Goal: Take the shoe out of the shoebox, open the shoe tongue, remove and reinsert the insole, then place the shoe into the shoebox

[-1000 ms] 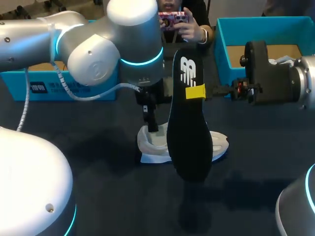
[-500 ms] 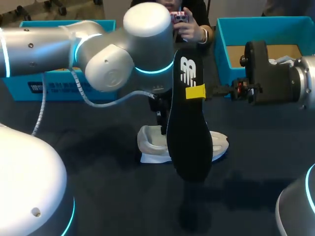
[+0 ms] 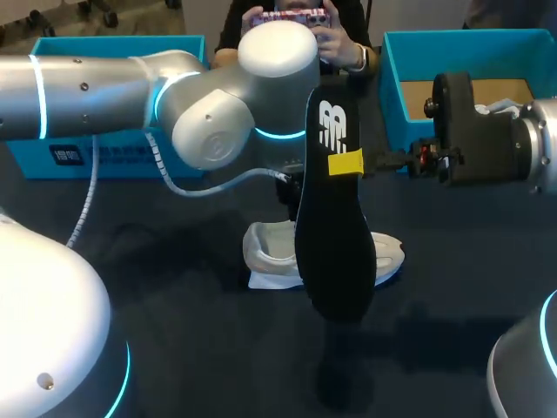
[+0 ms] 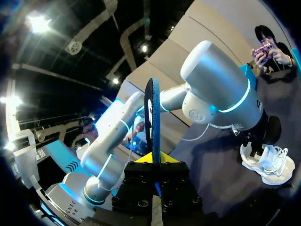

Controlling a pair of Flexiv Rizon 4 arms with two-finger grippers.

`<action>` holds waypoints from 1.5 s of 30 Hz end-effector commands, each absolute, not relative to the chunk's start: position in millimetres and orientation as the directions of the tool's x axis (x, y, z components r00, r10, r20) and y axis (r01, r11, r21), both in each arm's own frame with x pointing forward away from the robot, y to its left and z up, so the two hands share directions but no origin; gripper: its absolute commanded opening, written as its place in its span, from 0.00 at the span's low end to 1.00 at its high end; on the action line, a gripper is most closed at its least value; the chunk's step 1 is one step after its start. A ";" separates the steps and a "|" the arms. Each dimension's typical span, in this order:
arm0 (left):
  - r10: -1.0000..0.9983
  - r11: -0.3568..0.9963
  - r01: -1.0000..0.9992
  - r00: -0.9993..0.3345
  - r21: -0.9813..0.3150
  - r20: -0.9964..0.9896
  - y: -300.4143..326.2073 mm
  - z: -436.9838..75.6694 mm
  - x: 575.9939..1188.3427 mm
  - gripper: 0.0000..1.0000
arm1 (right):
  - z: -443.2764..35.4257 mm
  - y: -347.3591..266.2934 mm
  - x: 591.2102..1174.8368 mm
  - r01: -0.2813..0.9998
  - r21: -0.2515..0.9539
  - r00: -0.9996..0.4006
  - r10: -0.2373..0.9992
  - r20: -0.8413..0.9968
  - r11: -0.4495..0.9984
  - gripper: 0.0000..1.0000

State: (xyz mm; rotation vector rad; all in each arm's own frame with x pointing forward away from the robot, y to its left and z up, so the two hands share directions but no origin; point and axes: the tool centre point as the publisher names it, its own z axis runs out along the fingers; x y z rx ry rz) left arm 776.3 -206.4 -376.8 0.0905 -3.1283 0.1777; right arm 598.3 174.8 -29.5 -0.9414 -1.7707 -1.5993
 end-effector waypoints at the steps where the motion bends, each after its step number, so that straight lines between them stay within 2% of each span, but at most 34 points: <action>1: -0.050 0.992 -0.052 -0.999 -0.114 0.021 -212.0 -388.1 775.9 0.48 | -30.6 176.8 597.4 0.806 0.591 -0.590 0.128 0.797 0.035 0.00; 3: -0.057 0.992 -0.060 -0.998 -0.114 0.027 -213.1 -390.2 775.9 0.47 | -30.6 176.8 597.4 0.806 0.591 -0.590 0.128 0.797 0.035 0.00; 7: -0.058 0.991 -0.062 -0.998 -0.116 0.033 -214.0 -392.2 775.5 0.31 | -30.6 176.8 597.4 0.806 0.591 -0.590 0.128 0.797 0.035 0.00; 8: -0.056 0.991 -0.060 -0.998 -0.116 0.040 -214.1 -393.5 774.8 0.10 | -30.6 176.8 597.4 0.806 0.591 -0.590 0.128 0.797 0.035 0.00; 9: -0.055 0.992 -0.060 -0.998 -0.116 0.040 -214.2 -394.0 774.6 0.09 | -30.6 176.8 597.4 0.806 0.591 -0.590 0.128 0.797 0.035 0.00; 10: -0.053 0.992 -0.058 -0.998 -0.113 0.044 -213.9 -395.8 774.4 0.00 | -30.6 176.8 597.4 0.806 0.591 -0.590 0.128 0.797 0.035 0.00; 20: -0.023 0.990 -0.038 -0.994 -0.137 0.109 -213.3 -402.5 774.9 0.00 | -30.6 176.8 597.4 0.806 0.591 -0.590 0.128 0.797 0.035 0.00; 24: 0.102 0.975 0.057 -0.973 -0.214 0.208 -211.5 -388.7 778.9 0.00 | -30.6 176.8 597.4 0.806 0.591 -0.590 0.128 0.797 0.035 0.00; 31: 0.326 0.935 0.259 -0.896 -0.242 0.300 -208.7 -373.2 775.4 0.00 | -30.6 176.8 597.4 0.806 0.591 -0.590 0.128 0.797 0.035 0.00; 36: 0.472 0.880 0.424 -0.833 -0.215 0.289 -203.4 -364.2 776.1 0.00 | -30.6 176.8 597.4 0.806 0.591 -0.590 0.128 0.797 0.035 0.00; 41: 0.598 0.800 0.549 -0.762 -0.242 0.248 -199.1 -346.5 776.3 0.00 | -30.6 176.8 597.4 0.806 0.591 -0.590 0.128 0.797 0.035 0.00; 45: 0.607 0.793 0.569 -0.763 -0.217 0.221 -197.9 -343.5 775.6 0.00 | -30.6 176.8 597.4 0.806 0.591 -0.590 0.128 0.797 0.035 0.00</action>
